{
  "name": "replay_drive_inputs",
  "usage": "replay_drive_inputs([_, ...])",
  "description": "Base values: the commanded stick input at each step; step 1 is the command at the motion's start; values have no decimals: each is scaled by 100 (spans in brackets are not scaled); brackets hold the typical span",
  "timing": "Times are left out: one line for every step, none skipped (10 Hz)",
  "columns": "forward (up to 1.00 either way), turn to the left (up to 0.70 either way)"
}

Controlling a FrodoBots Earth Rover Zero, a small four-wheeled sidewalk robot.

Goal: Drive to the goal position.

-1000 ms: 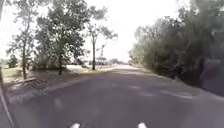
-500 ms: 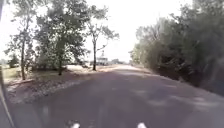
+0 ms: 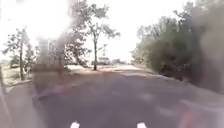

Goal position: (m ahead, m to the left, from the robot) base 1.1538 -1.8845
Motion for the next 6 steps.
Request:
replay_drive_inputs([70, -6])
replay_drive_inputs([70, -12])
replay_drive_inputs([70, -18])
replay_drive_inputs([70, -24])
replay_drive_inputs([70, -31])
replay_drive_inputs([70, -35])
